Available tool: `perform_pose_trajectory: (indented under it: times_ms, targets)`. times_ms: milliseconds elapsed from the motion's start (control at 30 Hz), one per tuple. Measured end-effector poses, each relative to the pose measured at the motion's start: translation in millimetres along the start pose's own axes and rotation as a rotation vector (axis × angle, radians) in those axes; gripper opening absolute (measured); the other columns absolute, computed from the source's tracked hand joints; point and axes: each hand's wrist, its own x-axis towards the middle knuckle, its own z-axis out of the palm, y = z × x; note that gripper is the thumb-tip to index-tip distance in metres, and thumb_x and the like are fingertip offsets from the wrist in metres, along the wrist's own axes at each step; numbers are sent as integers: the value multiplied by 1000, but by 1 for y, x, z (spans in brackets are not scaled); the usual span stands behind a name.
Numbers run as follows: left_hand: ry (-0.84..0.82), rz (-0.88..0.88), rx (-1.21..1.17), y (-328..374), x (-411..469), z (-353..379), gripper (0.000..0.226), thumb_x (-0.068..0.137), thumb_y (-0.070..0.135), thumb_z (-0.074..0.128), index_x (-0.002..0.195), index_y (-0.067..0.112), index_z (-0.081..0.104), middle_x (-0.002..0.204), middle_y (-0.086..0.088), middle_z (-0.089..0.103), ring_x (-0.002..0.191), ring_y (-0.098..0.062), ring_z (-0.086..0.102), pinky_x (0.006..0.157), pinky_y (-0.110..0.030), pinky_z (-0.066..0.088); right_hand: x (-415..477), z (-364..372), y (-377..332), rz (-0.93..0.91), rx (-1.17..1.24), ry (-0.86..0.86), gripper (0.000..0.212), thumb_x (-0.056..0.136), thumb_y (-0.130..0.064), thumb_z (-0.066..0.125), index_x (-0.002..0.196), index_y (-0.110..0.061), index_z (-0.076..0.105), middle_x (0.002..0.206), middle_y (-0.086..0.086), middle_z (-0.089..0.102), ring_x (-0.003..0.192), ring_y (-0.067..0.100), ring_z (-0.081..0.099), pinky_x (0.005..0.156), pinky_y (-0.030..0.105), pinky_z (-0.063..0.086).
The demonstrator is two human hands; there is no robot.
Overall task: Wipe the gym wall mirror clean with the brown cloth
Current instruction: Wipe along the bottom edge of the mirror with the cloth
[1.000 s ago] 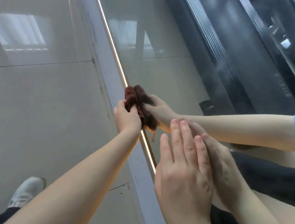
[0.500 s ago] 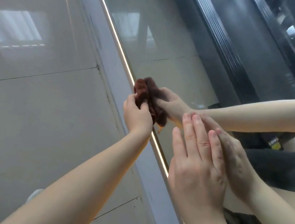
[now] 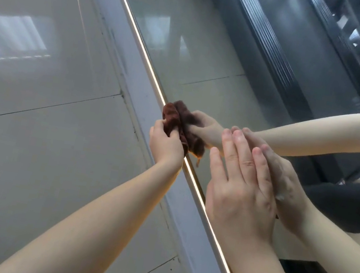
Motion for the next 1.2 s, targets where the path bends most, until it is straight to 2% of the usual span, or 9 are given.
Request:
perform_pose_trajectory:
  times_ms: [200,433,600,700,800,933,1067,1200]
  targets:
    - [-57,2,40,17,22,-7,15,104,18,46,90,22,51,100,4,51,93,-17,57,96,-42,51,21,4,-8,-3,-40,-48,45,87,-9,52,131,-2,60,149,19,44,142,28,31,121,38,6]
    - [-92,-43,38,36,44,-13,20,104,21,47,85,26,48,113,-10,60,93,-21,61,96,-46,53,47,7,-17,19,-28,-38,43,87,-9,54,129,-2,62,147,18,47,139,29,42,120,38,11]
    - [-95,-32,56,51,66,-16,19,104,22,48,85,26,48,113,-10,60,94,-22,62,96,-45,53,66,15,-26,51,16,13,42,86,-11,56,126,-2,65,144,18,50,136,29,46,119,37,12]
    - [-69,-28,55,56,77,-14,19,103,21,48,84,26,48,111,-11,61,95,-24,63,95,-46,53,81,20,-31,47,28,11,42,86,-12,55,127,-3,64,145,18,49,138,28,42,120,37,11]
    - [-34,-31,43,59,83,-12,21,101,16,48,82,25,47,111,-13,61,92,-26,63,88,-41,51,94,25,-35,37,16,-12,41,90,-14,53,128,-6,63,147,17,47,139,27,41,120,37,9]
    - [-10,-47,7,67,91,-10,19,99,19,49,82,27,49,109,-14,62,91,-32,65,88,-56,54,109,29,-40,38,48,-18,41,91,-14,49,128,-6,63,147,17,47,140,27,41,121,36,6]
    - [22,-53,-17,82,105,-9,20,100,17,49,82,25,48,113,-14,60,91,-26,61,91,-46,52,122,32,-46,50,84,-27,43,91,-13,42,129,-5,62,148,18,45,141,26,31,121,37,4]
    - [35,-41,-46,94,126,-9,19,100,19,49,82,26,49,111,-12,61,95,-29,64,93,-54,53,137,36,-51,56,102,-29,45,89,-13,43,130,-5,61,148,19,44,141,27,30,121,37,4]
